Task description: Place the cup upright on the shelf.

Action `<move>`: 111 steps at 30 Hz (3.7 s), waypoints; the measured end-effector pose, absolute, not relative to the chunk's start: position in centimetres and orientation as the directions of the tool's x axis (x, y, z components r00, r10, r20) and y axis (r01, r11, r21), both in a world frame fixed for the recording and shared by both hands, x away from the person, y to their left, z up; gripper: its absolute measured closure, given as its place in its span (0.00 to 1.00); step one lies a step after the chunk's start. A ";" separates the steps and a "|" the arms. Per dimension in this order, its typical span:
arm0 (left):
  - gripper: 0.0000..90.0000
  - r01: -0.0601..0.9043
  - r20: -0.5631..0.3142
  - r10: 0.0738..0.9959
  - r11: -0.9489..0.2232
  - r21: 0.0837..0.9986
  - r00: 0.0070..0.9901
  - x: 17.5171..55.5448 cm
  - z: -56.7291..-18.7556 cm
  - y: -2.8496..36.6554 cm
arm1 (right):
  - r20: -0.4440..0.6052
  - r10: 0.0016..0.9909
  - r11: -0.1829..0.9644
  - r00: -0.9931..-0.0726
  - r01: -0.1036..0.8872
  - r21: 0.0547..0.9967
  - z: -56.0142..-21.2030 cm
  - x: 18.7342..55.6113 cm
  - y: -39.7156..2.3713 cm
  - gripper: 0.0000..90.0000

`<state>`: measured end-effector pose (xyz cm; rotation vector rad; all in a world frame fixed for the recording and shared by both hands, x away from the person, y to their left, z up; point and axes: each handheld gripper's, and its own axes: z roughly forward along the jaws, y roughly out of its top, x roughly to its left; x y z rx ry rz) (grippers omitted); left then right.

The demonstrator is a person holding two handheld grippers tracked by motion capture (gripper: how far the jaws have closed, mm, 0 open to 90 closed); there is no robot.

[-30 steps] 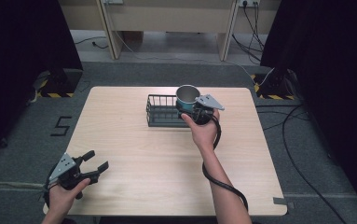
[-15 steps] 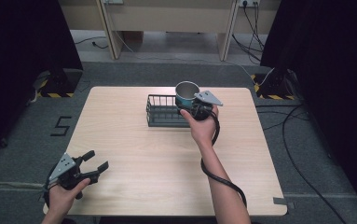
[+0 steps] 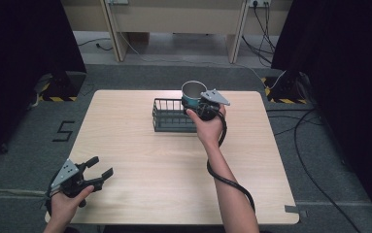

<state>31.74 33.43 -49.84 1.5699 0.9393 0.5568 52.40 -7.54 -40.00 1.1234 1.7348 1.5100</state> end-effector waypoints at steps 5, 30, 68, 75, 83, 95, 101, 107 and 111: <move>0.21 0.264 -0.144 0.812 -0.012 0.965 0.565 31.7 -49.8 33.4 | 0.104 0.871 0.008 -0.480 0.226 0.974 -39.9 52.8 -7.5 0.18; 0.21 0.263 -0.149 0.811 -0.006 0.965 0.566 31.7 -49.8 33.5 | 0.114 0.878 0.017 -0.465 0.268 0.963 -40.8 54.9 -6.4 0.18; 0.21 0.263 -0.151 0.808 -0.004 0.965 0.569 31.7 -49.8 33.5 | 0.129 0.882 0.073 -0.453 0.402 0.913 -43.3 57.0 -4.8 0.18; 0.21 0.263 -0.152 0.809 -0.004 0.965 0.569 31.7 -49.8 33.5 | 0.125 0.885 0.089 -0.449 0.426 0.900 -44.0 57.1 -4.7 0.18; 0.21 0.264 -0.151 0.808 -0.005 0.965 0.569 31.7 -49.8 33.4 | 0.114 0.879 0.110 -0.463 0.431 0.896 -44.0 57.1 -4.6 0.17; 0.21 0.264 -0.151 0.808 -0.006 0.964 0.569 31.7 -49.8 33.4 | 0.125 0.881 0.107 -0.456 0.450 0.887 -44.1 56.5 -4.5 0.17; 0.21 0.264 -0.150 0.809 -0.007 0.964 0.569 31.7 -49.8 33.4 | 0.133 0.886 0.093 -0.445 0.451 0.888 -44.0 55.7 -4.9 0.17; 0.21 0.264 -0.149 0.809 -0.008 0.964 0.569 31.7 -49.8 33.4 | 0.143 0.883 0.081 -0.447 0.445 0.892 -44.1 54.7 -5.6 0.17; 0.21 0.264 -0.149 0.809 -0.008 0.964 0.568 31.7 -49.8 33.4 | 0.139 0.882 0.080 -0.450 0.434 0.897 -43.9 54.2 -6.0 0.17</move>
